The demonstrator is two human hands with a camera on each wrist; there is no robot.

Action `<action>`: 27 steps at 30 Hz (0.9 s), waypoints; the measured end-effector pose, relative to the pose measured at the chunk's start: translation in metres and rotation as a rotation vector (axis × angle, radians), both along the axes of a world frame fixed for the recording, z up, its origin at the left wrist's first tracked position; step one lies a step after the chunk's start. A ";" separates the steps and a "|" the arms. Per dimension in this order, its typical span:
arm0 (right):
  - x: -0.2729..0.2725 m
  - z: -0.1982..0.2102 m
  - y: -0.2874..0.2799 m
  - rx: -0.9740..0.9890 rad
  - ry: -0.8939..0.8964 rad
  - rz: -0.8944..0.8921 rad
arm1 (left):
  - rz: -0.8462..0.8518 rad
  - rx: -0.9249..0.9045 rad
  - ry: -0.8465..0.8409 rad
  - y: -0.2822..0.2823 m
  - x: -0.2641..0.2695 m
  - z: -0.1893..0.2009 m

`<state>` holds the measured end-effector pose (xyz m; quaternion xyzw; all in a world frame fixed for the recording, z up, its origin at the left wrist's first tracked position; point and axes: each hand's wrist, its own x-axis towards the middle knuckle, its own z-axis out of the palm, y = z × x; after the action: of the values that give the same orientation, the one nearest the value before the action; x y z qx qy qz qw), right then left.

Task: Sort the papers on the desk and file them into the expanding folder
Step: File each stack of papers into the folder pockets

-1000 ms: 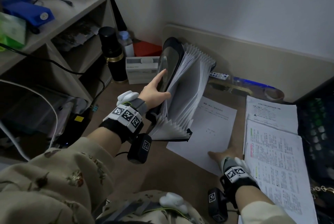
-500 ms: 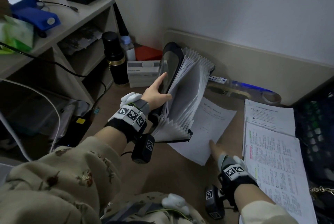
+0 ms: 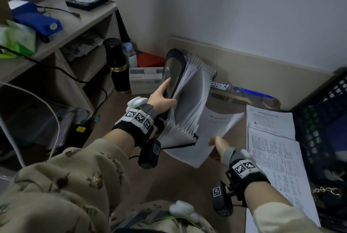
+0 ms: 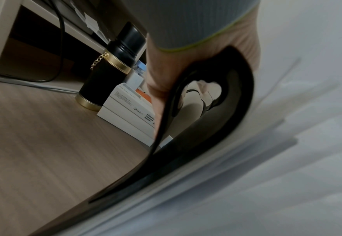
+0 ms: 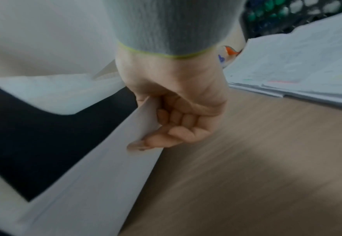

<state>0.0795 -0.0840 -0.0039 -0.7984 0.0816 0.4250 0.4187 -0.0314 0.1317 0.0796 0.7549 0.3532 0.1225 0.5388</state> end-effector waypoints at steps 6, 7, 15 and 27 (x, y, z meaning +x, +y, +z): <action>0.001 -0.017 0.000 -0.060 -0.035 0.041 | -0.006 -0.014 -0.004 0.002 -0.001 0.001; 0.002 -0.017 0.000 -0.076 -0.062 0.042 | -0.007 -0.013 -0.005 0.002 -0.001 0.001; -0.001 0.032 0.007 -0.102 -0.420 0.085 | -0.017 -0.020 0.001 0.003 -0.002 0.002; 0.006 0.139 0.023 -0.194 -1.049 0.082 | -0.017 -0.025 0.001 -0.005 -0.003 0.008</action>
<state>0.0856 -0.0607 0.1352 -0.9412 -0.1308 -0.0246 0.3105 -0.0348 0.1262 0.0878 0.7512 0.3485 0.1130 0.5491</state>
